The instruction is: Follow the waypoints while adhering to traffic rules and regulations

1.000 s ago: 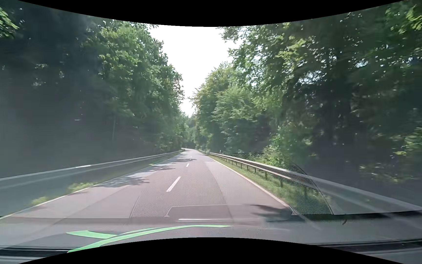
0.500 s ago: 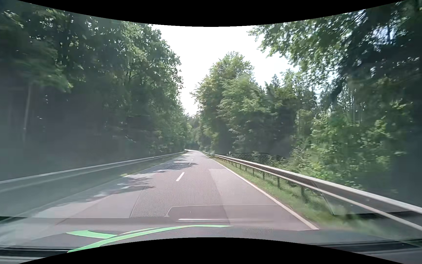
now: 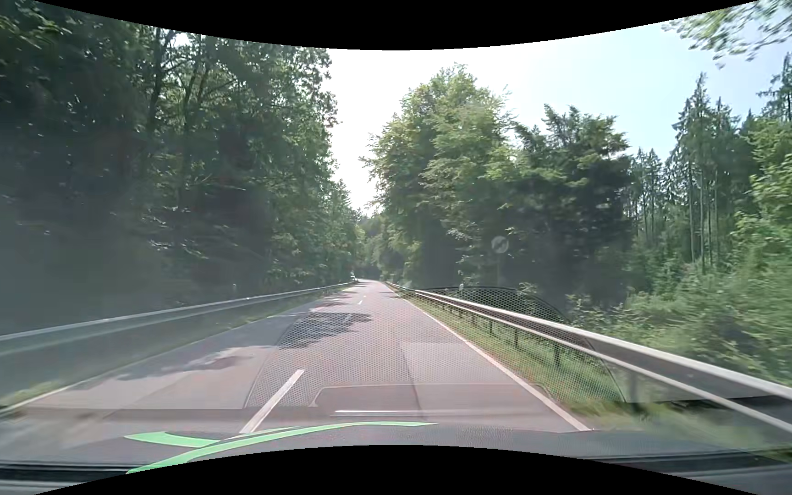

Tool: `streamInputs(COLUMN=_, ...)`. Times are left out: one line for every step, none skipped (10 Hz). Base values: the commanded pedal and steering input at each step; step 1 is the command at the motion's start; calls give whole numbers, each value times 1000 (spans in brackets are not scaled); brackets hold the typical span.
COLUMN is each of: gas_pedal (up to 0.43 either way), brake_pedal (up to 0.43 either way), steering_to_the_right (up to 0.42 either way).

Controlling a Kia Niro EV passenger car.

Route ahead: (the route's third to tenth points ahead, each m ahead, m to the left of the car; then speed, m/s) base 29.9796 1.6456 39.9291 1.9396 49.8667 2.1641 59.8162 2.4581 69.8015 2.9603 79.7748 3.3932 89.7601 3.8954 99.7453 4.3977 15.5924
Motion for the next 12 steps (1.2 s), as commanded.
streamInputs(gas_pedal=67, brake_pedal=0, steering_to_the_right=-11)
streamInputs(gas_pedal=67, brake_pedal=0, steering_to_the_right=-11)
streamInputs(gas_pedal=67, brake_pedal=0, steering_to_the_right=-11)
streamInputs(gas_pedal=67, brake_pedal=0, steering_to_the_right=-9)
streamInputs(gas_pedal=67, brake_pedal=0, steering_to_the_right=-8)
streamInputs(gas_pedal=67, brake_pedal=0, steering_to_the_right=-6)
streamInputs(gas_pedal=67, brake_pedal=0, steering_to_the_right=-3)
streamInputs(gas_pedal=67, brake_pedal=0, steering_to_the_right=-3)
streamInputs(gas_pedal=79, brake_pedal=0, steering_to_the_right=-2)
streamInputs(gas_pedal=87, brake_pedal=0, steering_to_the_right=-3)
streamInputs(gas_pedal=87, brake_pedal=0, steering_to_the_right=-3)
streamInputs(gas_pedal=87, brake_pedal=0, steering_to_the_right=-3)
